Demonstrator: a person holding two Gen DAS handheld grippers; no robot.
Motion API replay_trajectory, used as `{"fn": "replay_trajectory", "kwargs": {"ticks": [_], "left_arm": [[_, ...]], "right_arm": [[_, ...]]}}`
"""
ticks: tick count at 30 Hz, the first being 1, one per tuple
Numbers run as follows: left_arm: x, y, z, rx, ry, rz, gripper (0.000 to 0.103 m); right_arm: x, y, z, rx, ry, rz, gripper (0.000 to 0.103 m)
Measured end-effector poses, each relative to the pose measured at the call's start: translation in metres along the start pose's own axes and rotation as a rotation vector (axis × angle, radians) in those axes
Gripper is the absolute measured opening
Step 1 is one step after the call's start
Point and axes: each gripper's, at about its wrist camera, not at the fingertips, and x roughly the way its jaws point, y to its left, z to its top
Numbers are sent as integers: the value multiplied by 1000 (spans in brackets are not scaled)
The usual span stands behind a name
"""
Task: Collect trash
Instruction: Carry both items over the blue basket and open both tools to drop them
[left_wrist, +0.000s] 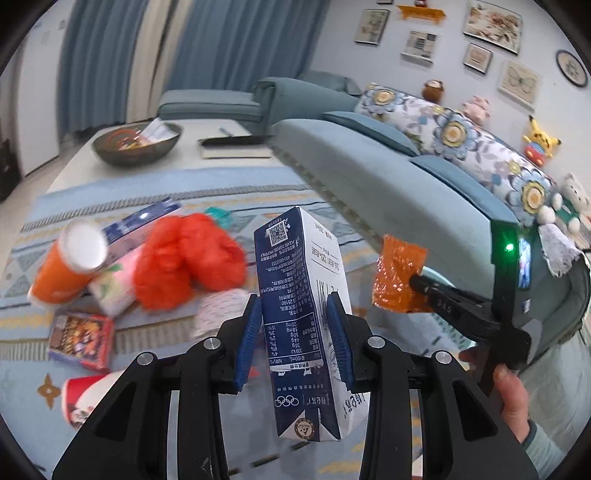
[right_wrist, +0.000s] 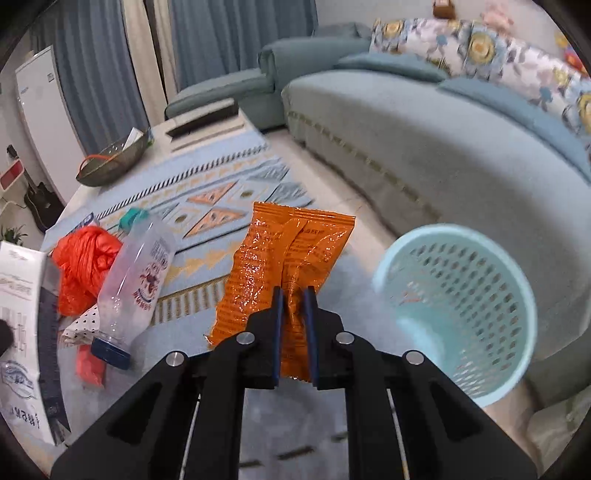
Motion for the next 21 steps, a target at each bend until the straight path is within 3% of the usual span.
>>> {"fn": "replay_trajectory", "kwargs": {"ticks": [6, 10, 16, 21], "left_arm": [[6, -72, 19, 128, -27, -34, 35], [22, -124, 35, 184, -33, -86, 35], [77, -190, 37, 239, 21, -139, 35], [130, -216, 25, 258, 107, -157, 35]], "right_arm": [[-43, -52, 14, 9, -117, -63, 9], [-58, -96, 16, 56, -148, -115, 9], [-52, -163, 4, 114, -110, -225, 9], [-30, -197, -18, 162, -42, -267, 9]]}}
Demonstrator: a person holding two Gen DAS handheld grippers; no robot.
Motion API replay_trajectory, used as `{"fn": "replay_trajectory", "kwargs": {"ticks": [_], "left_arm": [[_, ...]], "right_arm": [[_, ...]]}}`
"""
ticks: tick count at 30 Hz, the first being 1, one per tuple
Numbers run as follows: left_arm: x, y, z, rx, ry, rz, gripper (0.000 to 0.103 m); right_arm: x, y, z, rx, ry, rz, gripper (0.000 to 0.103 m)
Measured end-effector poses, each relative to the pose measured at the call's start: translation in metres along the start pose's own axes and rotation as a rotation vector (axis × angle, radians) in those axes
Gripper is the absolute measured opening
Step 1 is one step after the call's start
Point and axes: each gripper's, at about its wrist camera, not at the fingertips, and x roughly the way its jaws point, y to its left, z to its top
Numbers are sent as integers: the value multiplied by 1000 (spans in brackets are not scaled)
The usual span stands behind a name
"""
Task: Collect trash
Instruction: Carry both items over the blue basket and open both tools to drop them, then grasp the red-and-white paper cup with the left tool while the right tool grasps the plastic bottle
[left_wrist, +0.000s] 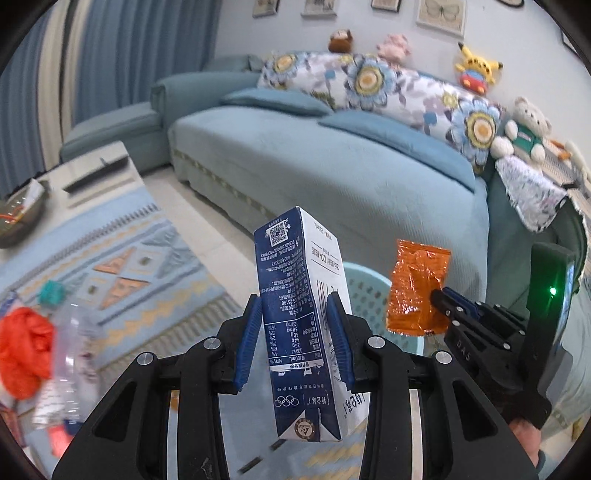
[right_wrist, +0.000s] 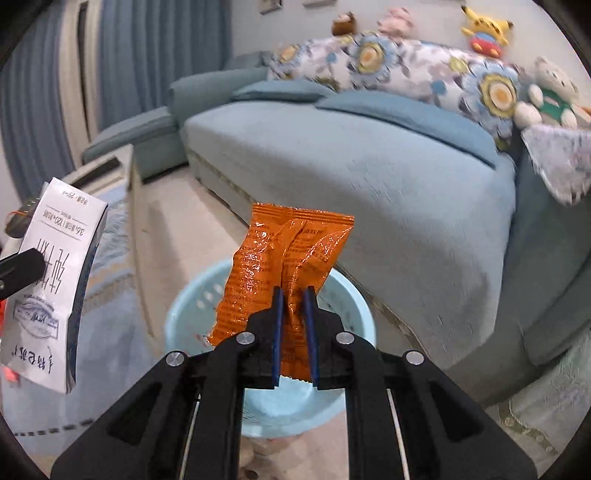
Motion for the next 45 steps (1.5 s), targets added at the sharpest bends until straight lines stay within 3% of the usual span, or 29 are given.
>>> {"fn": "replay_trajectory", "kwargs": {"ticks": [6, 12, 15, 19, 23, 26, 28, 33, 36, 41, 45], "left_arm": [[45, -9, -11, 24, 78, -5, 35], [65, -3, -17, 24, 121, 0, 36], [66, 1, -18, 12, 122, -1, 51], [55, 6, -20, 7, 112, -1, 53], [23, 21, -23, -21, 75, 2, 57], [-5, 36, -24, -55, 42, 6, 66], [-30, 49, -29, -86, 13, 14, 73], [-97, 89, -48, -153, -60, 108, 84], [-135, 115, -63, -196, -91, 186, 84], [-188, 158, -89, -255, -114, 356, 84], [-219, 199, -115, -311, -99, 466, 84]], "right_arm": [[37, -6, -23, 0, 91, -20, 9], [59, -4, -37, -1, 157, -17, 11], [61, -3, -38, -1, 173, 2, 12], [58, -2, -36, 2, 170, 9, 12], [43, 0, -30, 20, 152, 38, 20], [23, 10, -25, 15, 115, 56, 38], [10, 17, -19, 5, 83, 67, 56], [-29, 58, -7, -57, 12, 142, 59], [-50, 89, -2, -95, -31, 189, 67], [-82, 147, -2, -180, -83, 283, 68], [-91, 194, -12, -252, -75, 352, 70]]}}
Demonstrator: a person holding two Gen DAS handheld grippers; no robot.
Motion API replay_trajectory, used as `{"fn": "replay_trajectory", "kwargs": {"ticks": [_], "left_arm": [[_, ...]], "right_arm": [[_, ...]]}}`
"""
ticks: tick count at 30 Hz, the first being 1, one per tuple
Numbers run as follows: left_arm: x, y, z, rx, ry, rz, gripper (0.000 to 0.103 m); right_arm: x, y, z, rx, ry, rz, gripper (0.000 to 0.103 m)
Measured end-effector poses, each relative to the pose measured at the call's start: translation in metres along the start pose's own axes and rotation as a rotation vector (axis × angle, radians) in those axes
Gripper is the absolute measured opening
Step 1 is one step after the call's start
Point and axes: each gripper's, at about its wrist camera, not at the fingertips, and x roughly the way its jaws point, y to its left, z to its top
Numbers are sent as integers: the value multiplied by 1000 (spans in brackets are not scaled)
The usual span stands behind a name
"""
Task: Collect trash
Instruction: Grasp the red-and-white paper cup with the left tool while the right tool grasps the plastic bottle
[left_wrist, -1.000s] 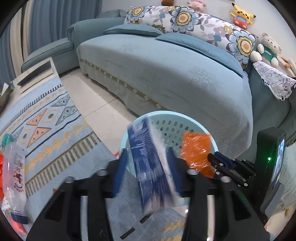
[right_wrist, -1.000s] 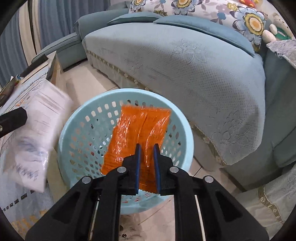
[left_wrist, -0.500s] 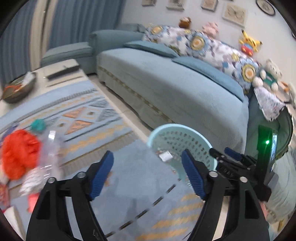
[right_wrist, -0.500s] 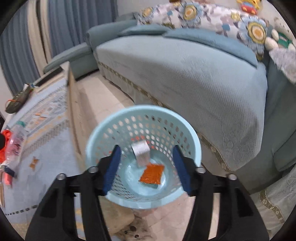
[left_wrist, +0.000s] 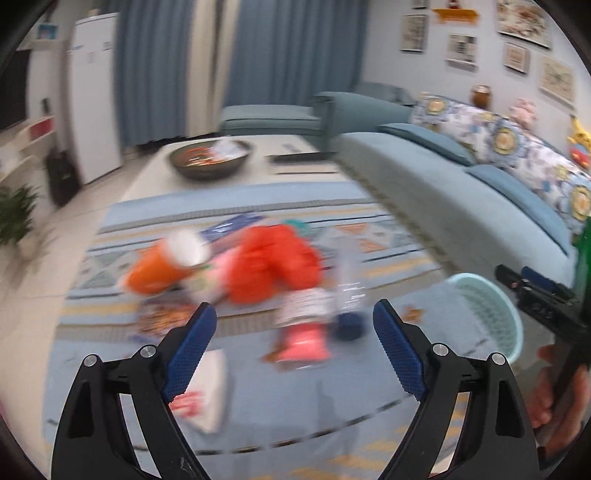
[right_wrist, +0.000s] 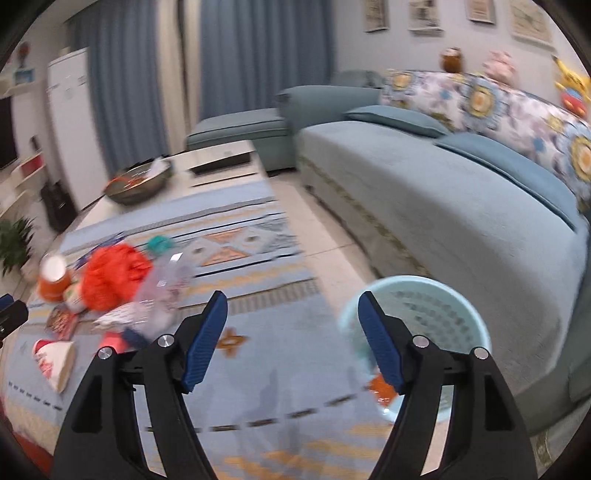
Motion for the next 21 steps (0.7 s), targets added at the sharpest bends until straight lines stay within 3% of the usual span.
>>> {"fn": "replay_trajectory", "kwargs": {"ticks": [8, 17, 21], "left_arm": [[25, 89, -33, -116, 159, 64, 84], [63, 130, -59, -263, 262, -55, 84], [80, 134, -66, -313, 312, -73, 76]], "right_arm": [[35, 91, -13, -84, 79, 111, 70], [98, 125, -10, -35, 167, 78, 70], [125, 132, 0, 1, 205, 74, 77]]}}
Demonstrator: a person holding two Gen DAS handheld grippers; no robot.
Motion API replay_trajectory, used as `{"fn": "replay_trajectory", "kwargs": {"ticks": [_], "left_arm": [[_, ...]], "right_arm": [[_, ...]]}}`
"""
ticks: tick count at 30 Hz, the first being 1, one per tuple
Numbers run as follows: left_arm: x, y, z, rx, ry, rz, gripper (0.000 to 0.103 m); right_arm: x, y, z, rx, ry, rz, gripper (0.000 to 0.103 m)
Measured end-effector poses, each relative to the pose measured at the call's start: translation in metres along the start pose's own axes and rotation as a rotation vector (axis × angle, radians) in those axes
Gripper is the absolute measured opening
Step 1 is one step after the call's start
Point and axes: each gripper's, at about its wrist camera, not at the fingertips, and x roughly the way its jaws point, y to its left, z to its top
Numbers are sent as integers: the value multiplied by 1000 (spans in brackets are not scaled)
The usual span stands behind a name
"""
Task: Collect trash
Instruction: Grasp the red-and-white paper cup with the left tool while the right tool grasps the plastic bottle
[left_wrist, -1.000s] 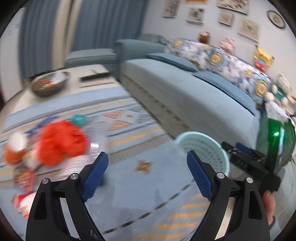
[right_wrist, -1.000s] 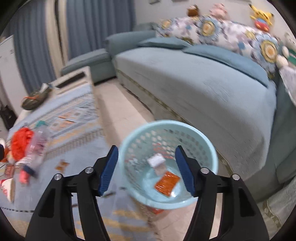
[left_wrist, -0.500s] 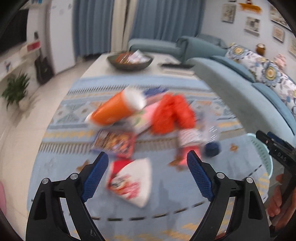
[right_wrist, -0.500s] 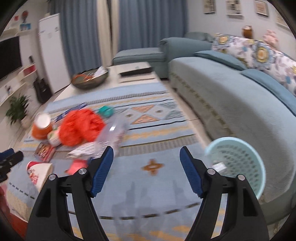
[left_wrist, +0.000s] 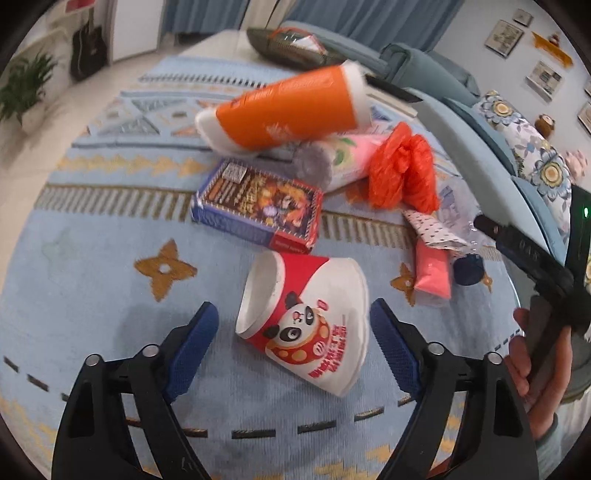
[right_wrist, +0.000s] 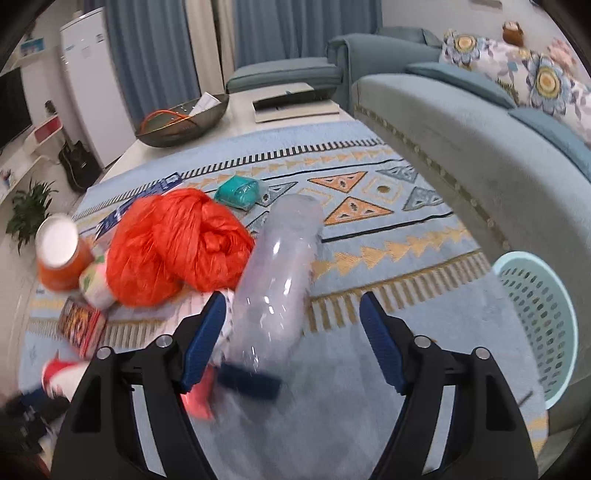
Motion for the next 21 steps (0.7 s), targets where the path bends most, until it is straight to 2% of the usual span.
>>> {"fn": "replay_trajectory", "kwargs": {"ticks": [2, 6, 10, 11, 13, 14, 16, 21], "left_arm": [[9, 1, 0, -10, 21, -11, 73], [13, -9, -2, 47, 21, 58, 67], [12, -9, -3, 41, 7, 62, 65], [11, -9, -4, 39, 2, 64, 65], [10, -9, -3, 30, -11, 62, 62], [9, -10, -2, 25, -17, 59, 61], [5, -11, -1, 18, -34, 50, 58], [-9, -18, 2, 21, -75, 12, 56]], "right_arm": [[13, 8, 5, -14, 21, -17, 77], [30, 16, 7, -5, 61, -34, 77], [42, 17, 5, 23, 89, -38, 75], [43, 17, 4, 18, 89, -48, 73], [47, 18, 4, 2, 102, -50, 54], [48, 17, 4, 0, 108, -52, 50], [47, 16, 4, -5, 107, -46, 46], [25, 5, -1, -22, 54, -37, 45]]}}
